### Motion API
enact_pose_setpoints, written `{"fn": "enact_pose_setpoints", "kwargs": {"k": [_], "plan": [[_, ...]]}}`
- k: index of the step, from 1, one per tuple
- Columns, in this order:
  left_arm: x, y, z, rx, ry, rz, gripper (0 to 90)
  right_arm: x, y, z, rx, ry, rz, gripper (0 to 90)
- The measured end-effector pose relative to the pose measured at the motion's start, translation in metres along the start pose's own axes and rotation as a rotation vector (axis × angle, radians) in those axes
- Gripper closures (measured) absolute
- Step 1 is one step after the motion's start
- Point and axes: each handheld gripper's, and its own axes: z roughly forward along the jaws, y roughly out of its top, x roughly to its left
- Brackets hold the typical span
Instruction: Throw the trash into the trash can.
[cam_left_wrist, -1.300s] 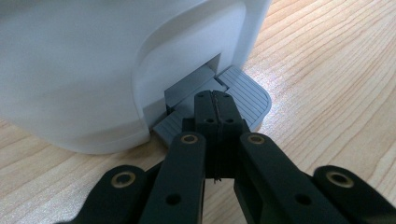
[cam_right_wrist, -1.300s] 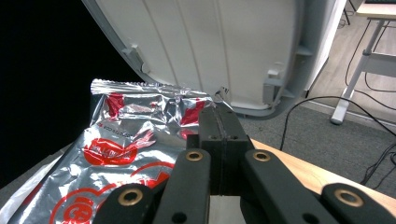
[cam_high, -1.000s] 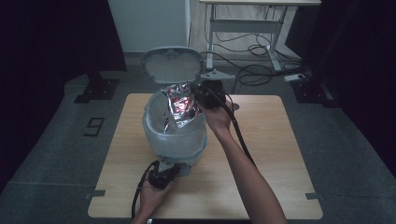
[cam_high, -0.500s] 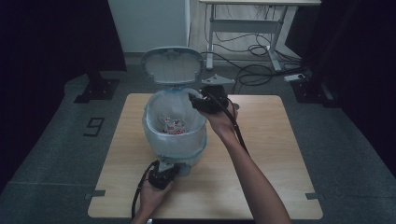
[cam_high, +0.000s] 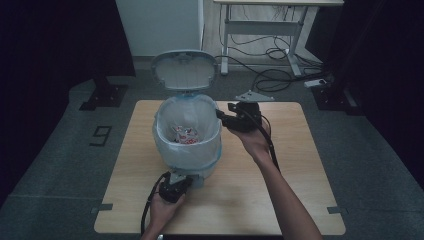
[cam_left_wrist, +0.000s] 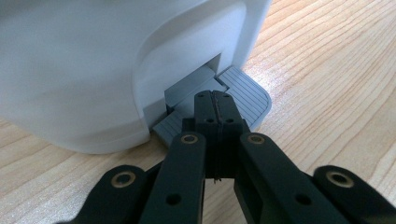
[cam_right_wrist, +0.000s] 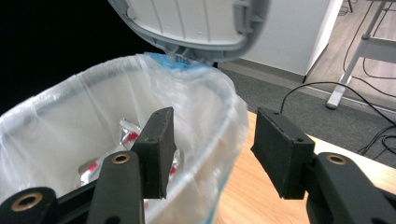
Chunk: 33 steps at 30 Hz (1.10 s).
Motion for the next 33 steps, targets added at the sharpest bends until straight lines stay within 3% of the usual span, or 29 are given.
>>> {"fn": "enact_pose_setpoints", "kwargs": {"k": [11,33], "plan": [[0.0,0.0,0.0,-0.003,0.0,-0.006,90.0,-0.025,-0.03,-0.035,-0.037,-0.006,0.018,47.8],[0.0,0.0,0.0,-0.006,0.0,-0.011,90.0,-0.05,-0.07,-0.054,-0.033,-0.032,0.055,47.6]]}}
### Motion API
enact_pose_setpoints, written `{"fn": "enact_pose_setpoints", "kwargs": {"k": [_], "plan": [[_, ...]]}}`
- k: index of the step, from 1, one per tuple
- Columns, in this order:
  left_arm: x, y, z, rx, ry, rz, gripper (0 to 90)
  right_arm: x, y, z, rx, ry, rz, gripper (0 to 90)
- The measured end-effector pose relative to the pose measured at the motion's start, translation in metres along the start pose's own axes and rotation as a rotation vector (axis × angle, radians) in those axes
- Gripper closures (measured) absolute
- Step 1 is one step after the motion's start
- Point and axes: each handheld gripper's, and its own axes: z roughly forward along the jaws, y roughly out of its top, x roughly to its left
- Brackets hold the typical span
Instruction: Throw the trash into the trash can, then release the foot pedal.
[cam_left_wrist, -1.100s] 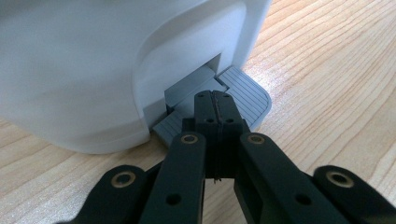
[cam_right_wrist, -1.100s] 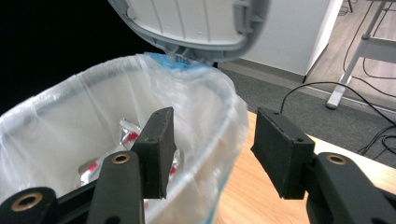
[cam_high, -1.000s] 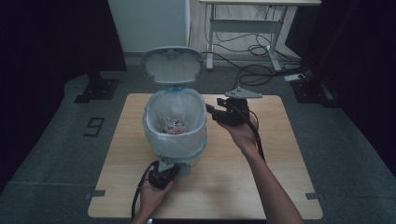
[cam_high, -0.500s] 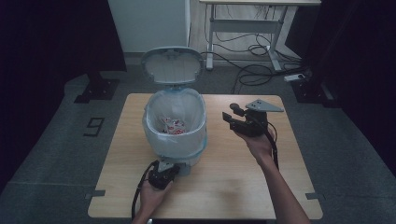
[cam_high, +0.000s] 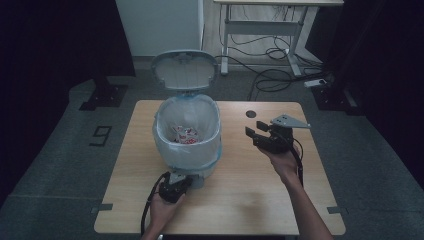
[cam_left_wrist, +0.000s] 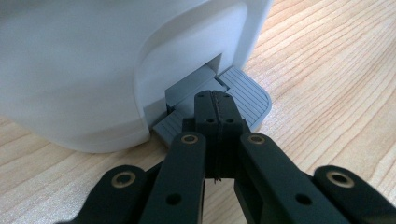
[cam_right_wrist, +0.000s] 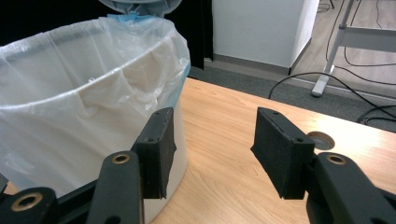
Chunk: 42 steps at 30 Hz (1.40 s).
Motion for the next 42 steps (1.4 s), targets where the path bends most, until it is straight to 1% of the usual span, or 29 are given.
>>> {"fn": "enact_pose_setpoints", "kwargs": {"k": [6,7,8,10,12,14,16,18,20,21,23,24,26,29,34,36,39,42], "plan": [[-0.001,0.0,0.0,0.003,0.007,-0.005,90.0,-0.003,-0.005,-0.002,0.006,-0.006,0.0,47.6],[-0.002,0.0,-0.001,-0.001,0.018,-0.006,88.7,-0.003,-0.006,-0.003,0.007,-0.006,0.003,47.6],[-0.002,0.001,0.0,0.0,0.005,-0.009,76.4,-0.003,-0.007,-0.003,0.007,-0.007,0.0,47.6],[-0.004,0.001,0.0,-0.001,-0.001,-0.009,70.2,-0.003,-0.008,-0.005,0.009,-0.009,-0.003,47.6],[-0.006,0.002,0.0,0.006,-0.004,0.011,65.5,-0.004,-0.009,-0.006,0.01,-0.01,-0.005,47.6],[-0.008,0.003,0.0,0.006,-0.008,0.02,60.2,-0.005,-0.01,-0.007,0.01,-0.01,-0.004,47.6],[-0.01,0.004,0.0,0.011,-0.002,0.028,54.3,-0.006,-0.012,-0.009,0.01,-0.012,-0.001,47.6],[-0.01,0.004,-0.003,0.013,-0.008,0.035,49.8,-0.007,-0.015,-0.01,0.011,-0.01,-0.001,47.6],[-0.008,0.004,-0.007,0.002,-0.021,0.031,47.8,-0.007,-0.017,-0.012,0.011,-0.011,-0.001,47.6],[-0.007,0.004,-0.01,-0.012,-0.031,0.028,47.0,-0.007,-0.019,-0.013,0.011,-0.008,-0.001,47.6],[-0.005,0.004,-0.017,-0.044,-0.037,0.025,45.4,-0.006,-0.023,-0.015,0.013,-0.009,-0.012,47.5],[-0.005,0.004,-0.019,-0.049,-0.038,0.022,44.7,-0.006,-0.025,-0.016,0.016,-0.007,-0.018,47.5],[-0.003,0.003,-0.021,-0.052,-0.043,0.02,43.5,-0.005,-0.03,-0.017,0.019,-0.006,-0.028,47.5],[-0.001,0.001,-0.023,-0.043,-0.045,0.025,42.7,-0.004,-0.037,-0.02,0.023,-0.003,-0.039,47.4],[0.0,0.0,-0.024,-0.048,-0.046,0.028,42.4,-0.007,-0.054,-0.026,0.026,0.003,-0.022,47.3],[-0.001,0.0,-0.023,-0.045,-0.043,0.042,42.5,-0.008,-0.062,-0.029,0.023,0.002,-0.014,47.2],[-0.001,0.0,-0.023,-0.041,-0.039,0.054,42.6,-0.01,-0.075,-0.034,0.026,0.004,-0.001,47.0],[-0.001,-0.001,-0.023,-0.04,-0.037,0.055,42.9,-0.013,-0.091,-0.039,0.035,0.001,0.013,47.0]]}}
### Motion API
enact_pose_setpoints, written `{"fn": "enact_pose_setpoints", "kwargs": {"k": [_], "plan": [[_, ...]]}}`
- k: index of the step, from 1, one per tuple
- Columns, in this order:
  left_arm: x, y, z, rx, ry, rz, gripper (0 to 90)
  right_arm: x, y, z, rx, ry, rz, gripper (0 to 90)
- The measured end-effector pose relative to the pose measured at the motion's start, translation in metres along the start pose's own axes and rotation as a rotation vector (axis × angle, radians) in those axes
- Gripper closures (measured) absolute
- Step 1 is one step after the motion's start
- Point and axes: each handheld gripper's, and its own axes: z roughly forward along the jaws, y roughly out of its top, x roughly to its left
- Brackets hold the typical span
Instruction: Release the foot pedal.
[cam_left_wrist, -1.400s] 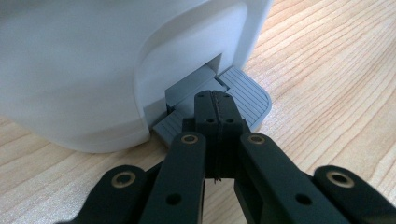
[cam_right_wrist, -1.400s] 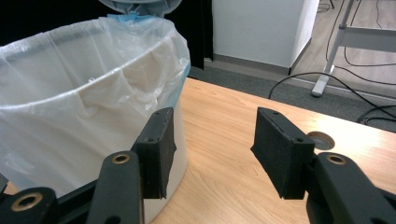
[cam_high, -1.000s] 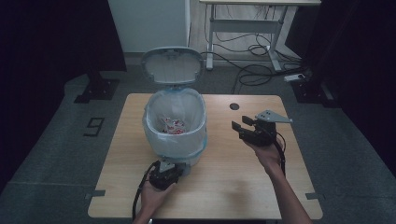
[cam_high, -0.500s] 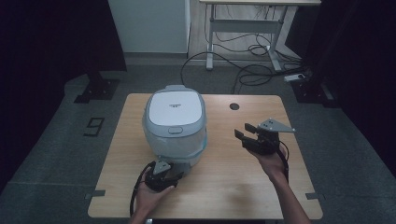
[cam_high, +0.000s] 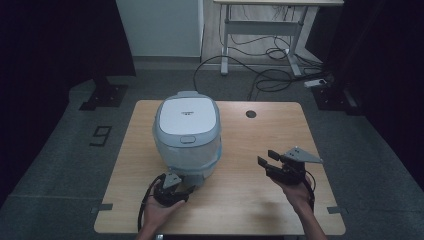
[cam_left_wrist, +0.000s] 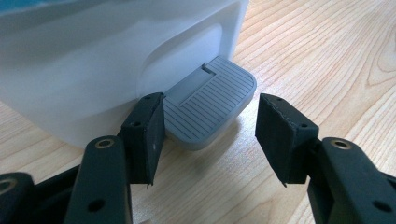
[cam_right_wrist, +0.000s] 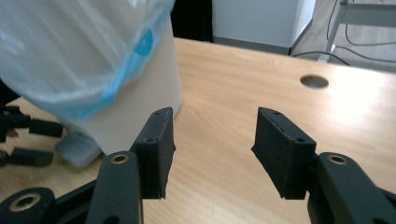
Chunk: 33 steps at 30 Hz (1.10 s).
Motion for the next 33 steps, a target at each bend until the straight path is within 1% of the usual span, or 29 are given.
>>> {"fn": "enact_pose_setpoints", "kwargs": {"k": [4,8,18,20,22,30,33], "plan": [[0.001,0.0,-0.001,0.005,0.001,0.006,43.1,-0.004,-0.018,-0.005,0.016,-0.006,0.017,46.9],[0.001,0.0,0.0,0.003,-0.003,-0.003,43.1,-0.009,-0.031,-0.007,0.031,-0.013,0.031,46.6],[0.001,-0.001,0.0,0.01,-0.002,0.001,43.2,-0.022,-0.061,-0.008,0.088,-0.04,0.056,46.4],[0.001,-0.001,0.0,0.003,-0.019,-0.014,43.2,-0.023,-0.065,-0.008,0.095,-0.043,0.063,46.2],[0.002,0.0,-0.001,-0.005,-0.026,-0.021,43.2,-0.023,-0.068,-0.008,0.1,-0.044,0.064,46.1],[0.002,0.0,-0.002,-0.005,-0.024,-0.016,43.3,-0.023,-0.069,-0.007,0.107,-0.045,0.063,44.9],[0.002,-0.001,-0.001,0.0,-0.02,-0.014,43.3,-0.024,-0.071,-0.007,0.109,-0.053,0.068,44.5]]}}
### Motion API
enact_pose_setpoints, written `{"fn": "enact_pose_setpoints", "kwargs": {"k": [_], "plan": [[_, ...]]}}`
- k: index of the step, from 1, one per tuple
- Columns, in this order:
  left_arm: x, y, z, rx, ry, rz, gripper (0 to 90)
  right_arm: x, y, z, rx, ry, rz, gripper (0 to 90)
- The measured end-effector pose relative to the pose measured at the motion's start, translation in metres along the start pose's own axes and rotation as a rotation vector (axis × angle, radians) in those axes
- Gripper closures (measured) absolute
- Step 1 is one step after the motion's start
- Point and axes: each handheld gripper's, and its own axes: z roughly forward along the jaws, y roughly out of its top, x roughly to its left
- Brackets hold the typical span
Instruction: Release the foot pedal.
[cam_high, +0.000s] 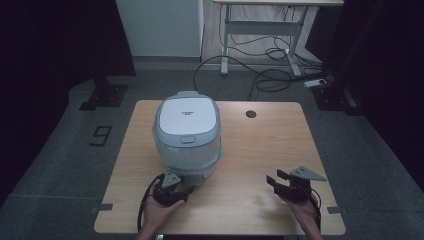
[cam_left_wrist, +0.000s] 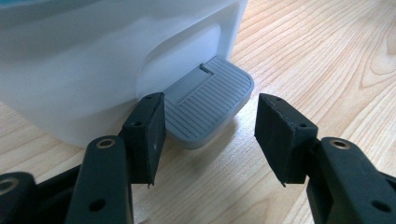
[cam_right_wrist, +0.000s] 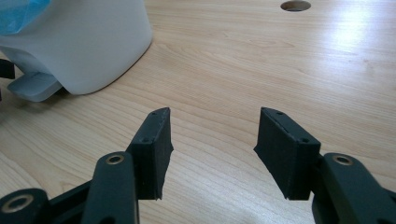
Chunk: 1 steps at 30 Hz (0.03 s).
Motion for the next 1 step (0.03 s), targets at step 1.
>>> {"fn": "enact_pose_setpoints", "kwargs": {"k": [1], "plan": [[0.0002,0.0,0.0002,0.0,0.0,-0.001,43.4,-0.0006,-0.0003,-0.0004,-0.001,-0.002,0.002,44.4]]}}
